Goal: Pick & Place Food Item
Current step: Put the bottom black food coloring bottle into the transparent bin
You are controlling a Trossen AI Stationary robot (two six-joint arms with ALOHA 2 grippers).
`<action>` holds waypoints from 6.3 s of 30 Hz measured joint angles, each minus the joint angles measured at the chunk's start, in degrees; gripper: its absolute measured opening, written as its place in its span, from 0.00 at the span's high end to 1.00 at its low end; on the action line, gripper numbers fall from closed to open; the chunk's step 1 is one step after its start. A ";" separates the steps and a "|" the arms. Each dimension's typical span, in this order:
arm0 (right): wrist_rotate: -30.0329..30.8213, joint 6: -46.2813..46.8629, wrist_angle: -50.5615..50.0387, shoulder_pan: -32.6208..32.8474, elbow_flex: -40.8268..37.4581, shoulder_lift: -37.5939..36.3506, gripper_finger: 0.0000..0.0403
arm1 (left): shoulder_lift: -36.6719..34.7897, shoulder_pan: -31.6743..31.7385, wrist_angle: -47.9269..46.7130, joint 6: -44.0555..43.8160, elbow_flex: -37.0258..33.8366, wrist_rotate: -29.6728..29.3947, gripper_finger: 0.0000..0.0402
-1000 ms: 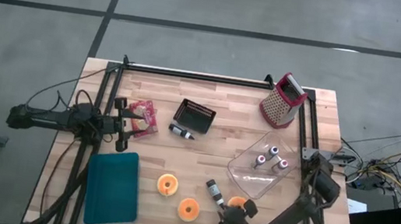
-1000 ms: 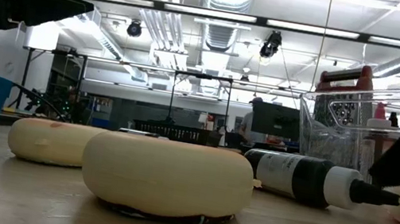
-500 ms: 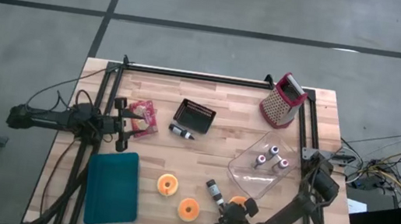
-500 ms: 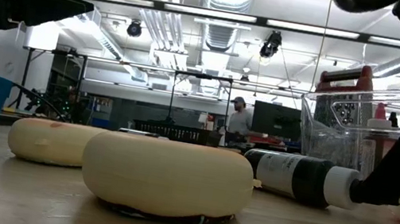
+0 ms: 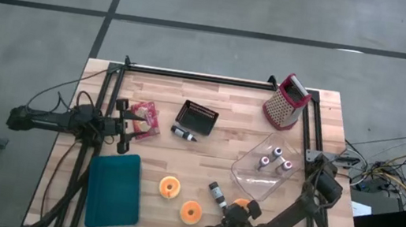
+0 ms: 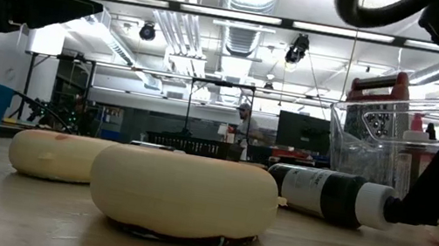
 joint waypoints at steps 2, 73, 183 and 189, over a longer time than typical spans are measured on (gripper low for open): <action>-0.06 -0.12 0.01 -0.08 0.00 0.00 0.78 | 0.00 0.00 0.00 0.02 0.01 0.00 0.50; -18.07 -19.84 -24.50 -9.24 22.27 -4.17 0.91 | 0.00 0.02 0.00 0.02 -0.01 0.00 0.50; 30.89 -1.23 5.48 5.98 -11.82 -9.53 0.63 | 0.00 0.02 0.00 0.00 0.01 0.00 0.50; 32.26 -2.75 6.57 5.98 -11.82 -9.53 0.62 | 0.00 0.02 0.00 0.00 -0.01 0.00 0.50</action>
